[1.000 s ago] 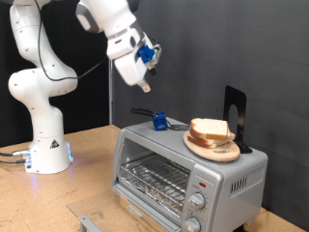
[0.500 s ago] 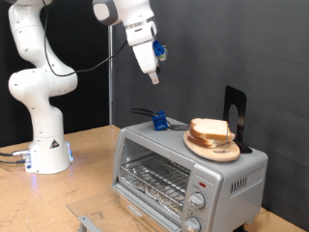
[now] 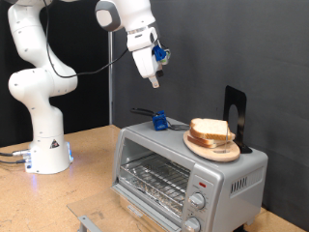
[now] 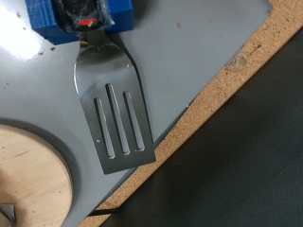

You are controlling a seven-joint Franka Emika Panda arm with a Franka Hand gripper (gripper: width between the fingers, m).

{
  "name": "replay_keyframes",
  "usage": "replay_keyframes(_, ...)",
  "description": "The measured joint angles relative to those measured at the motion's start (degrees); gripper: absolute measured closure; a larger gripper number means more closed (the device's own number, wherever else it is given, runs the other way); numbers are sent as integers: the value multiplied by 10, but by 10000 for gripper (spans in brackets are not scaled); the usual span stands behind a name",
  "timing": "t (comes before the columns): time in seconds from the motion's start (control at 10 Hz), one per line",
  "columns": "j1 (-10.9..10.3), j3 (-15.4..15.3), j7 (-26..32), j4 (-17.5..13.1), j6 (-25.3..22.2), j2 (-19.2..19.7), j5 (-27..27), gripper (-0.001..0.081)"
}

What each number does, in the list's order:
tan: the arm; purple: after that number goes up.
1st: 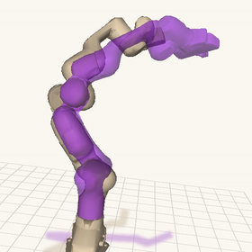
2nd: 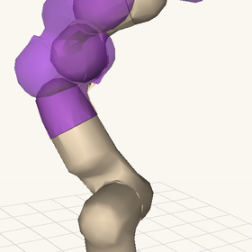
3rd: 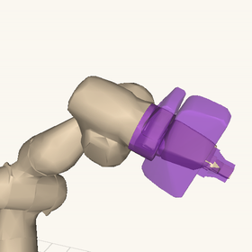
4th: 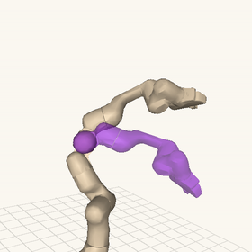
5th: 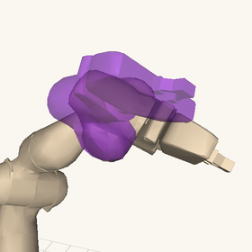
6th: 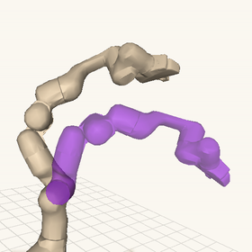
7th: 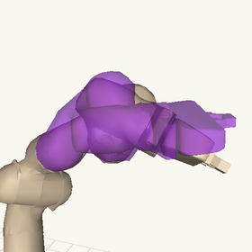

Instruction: Make a piece of toast with the oven

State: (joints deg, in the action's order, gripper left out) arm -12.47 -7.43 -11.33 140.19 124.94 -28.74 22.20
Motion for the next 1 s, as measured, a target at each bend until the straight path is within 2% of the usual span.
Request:
replay_keyframes(0.1,1,-2,15,2,8,2,-31,-2)
replay_keyframes(0.3,13,-20,15,29,77,6,-84,-2)
replay_keyframes(0.5,14,-26,17,51,120,14,-88,-2)
replay_keyframes(1.0,11,-25,30,88,162,20,-71,-2)
